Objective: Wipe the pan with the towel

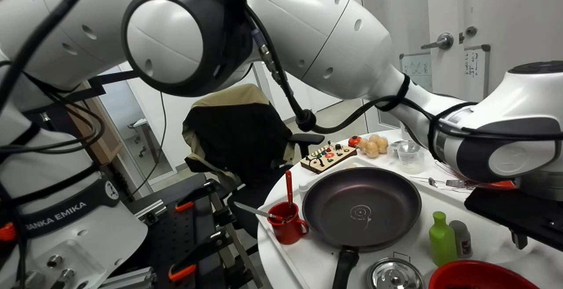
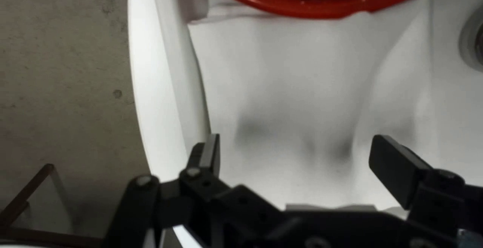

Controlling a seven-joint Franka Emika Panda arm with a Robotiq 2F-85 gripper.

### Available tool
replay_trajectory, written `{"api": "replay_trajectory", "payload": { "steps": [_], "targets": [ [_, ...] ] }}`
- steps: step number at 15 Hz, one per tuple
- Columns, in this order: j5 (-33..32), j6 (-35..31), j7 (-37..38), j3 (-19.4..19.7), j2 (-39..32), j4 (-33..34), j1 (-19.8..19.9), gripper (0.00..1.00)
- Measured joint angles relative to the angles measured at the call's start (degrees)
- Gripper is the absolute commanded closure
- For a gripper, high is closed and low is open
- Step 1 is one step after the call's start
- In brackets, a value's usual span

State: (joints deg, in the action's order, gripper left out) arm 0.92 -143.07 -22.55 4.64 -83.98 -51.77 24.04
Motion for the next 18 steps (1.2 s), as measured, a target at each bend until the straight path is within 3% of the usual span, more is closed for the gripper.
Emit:
{"api": "replay_trajectory", "payload": {
  "steps": [12, 13, 14, 18],
  "targets": [
    [-0.01, -0.37, 0.13, -0.19, -0.03, -1.81, -0.31, 0.00],
    [-0.01, -0.37, 0.13, -0.21, -0.03, -1.83, -0.32, 0.25],
    [-0.01, -0.37, 0.13, -0.24, -0.03, -1.86, -0.33, 0.26],
    [-0.01, -0.37, 0.14, -0.38, -0.03, -2.05, -0.32, 0.56]
  ]
}}
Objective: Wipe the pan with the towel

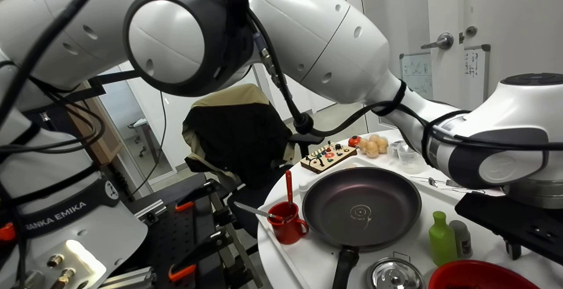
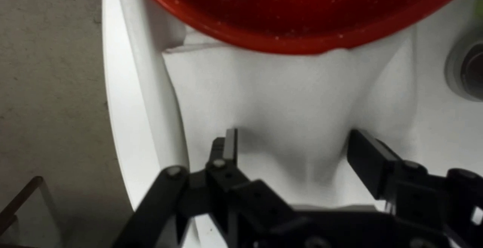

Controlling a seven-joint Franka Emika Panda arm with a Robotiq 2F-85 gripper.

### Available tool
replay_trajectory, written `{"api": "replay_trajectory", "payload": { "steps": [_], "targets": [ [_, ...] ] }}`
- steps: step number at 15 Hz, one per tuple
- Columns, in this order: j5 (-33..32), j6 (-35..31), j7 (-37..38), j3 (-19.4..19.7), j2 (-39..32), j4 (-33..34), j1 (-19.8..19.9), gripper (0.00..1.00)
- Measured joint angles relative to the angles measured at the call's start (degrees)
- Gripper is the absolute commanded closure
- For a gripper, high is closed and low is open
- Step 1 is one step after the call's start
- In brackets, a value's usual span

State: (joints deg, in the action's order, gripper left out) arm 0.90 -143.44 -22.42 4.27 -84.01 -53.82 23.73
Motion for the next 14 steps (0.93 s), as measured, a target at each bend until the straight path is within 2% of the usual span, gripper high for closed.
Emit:
{"api": "replay_trajectory", "payload": {
  "steps": [4, 6, 14],
  "targets": [
    [0.00, 0.00, 0.00, -0.20, 0.00, -0.03, 0.04, 0.88],
    [0.00, 0.00, 0.00, -0.22, 0.01, -0.02, 0.11, 0.99],
    [0.00, -0.04, -0.03, -0.55, 0.06, 0.83, 0.51, 0.96]
  ]
}}
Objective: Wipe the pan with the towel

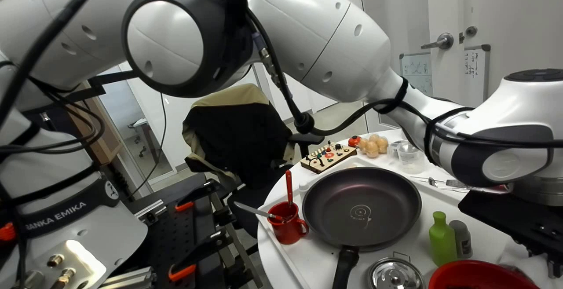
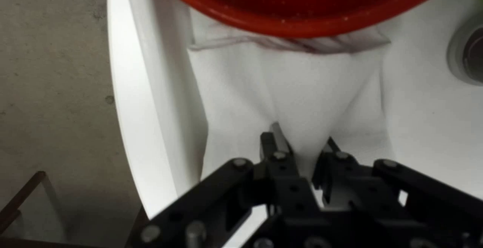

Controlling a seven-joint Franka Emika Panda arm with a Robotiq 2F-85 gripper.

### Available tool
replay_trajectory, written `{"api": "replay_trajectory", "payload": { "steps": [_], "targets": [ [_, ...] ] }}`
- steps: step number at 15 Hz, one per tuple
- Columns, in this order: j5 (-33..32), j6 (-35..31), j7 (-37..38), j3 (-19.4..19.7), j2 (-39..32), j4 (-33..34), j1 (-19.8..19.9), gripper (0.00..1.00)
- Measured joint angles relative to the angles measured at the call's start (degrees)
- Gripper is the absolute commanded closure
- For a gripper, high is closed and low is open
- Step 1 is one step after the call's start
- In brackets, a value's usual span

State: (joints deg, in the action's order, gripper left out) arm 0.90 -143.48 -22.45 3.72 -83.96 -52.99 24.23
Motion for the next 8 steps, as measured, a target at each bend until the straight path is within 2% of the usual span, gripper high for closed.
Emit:
{"api": "replay_trajectory", "payload": {
  "steps": [8],
  "targets": [
    [0.02, -3.85, -1.90, -0.06, 4.21, 1.37, 0.02, 0.96]
  ]
}}
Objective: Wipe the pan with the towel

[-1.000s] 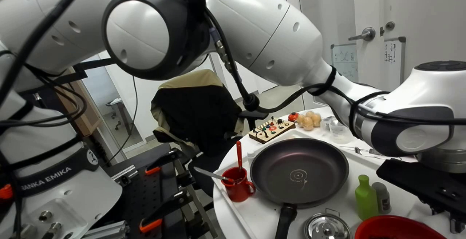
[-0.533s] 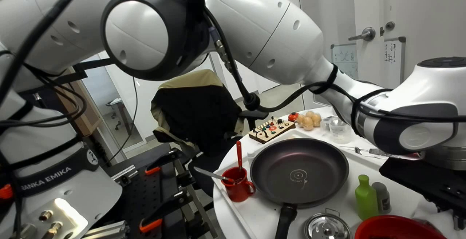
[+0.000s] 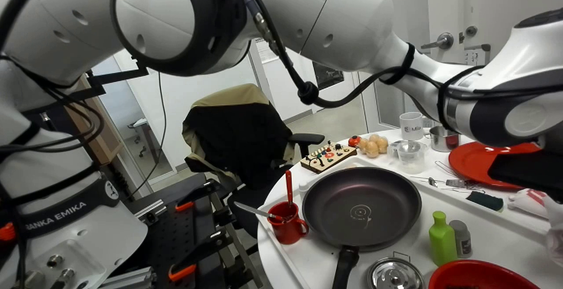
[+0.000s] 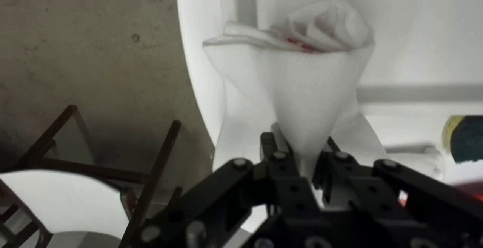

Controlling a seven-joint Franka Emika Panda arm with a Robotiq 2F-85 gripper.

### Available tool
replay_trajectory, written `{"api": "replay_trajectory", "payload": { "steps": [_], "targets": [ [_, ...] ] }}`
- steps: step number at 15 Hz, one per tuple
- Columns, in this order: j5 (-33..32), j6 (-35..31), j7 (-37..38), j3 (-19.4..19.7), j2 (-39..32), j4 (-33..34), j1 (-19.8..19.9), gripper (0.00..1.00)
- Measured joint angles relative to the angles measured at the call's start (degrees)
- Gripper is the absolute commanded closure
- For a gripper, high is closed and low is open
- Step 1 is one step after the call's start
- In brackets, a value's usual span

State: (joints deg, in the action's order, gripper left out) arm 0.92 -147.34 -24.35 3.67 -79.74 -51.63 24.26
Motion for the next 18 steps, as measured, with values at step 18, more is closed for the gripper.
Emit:
{"api": "replay_trajectory", "payload": {
  "steps": [18],
  "targets": [
    [-0.75, -9.39, -9.56, -5.42, 17.80, -19.63, -5.83, 0.96]
  ]
}}
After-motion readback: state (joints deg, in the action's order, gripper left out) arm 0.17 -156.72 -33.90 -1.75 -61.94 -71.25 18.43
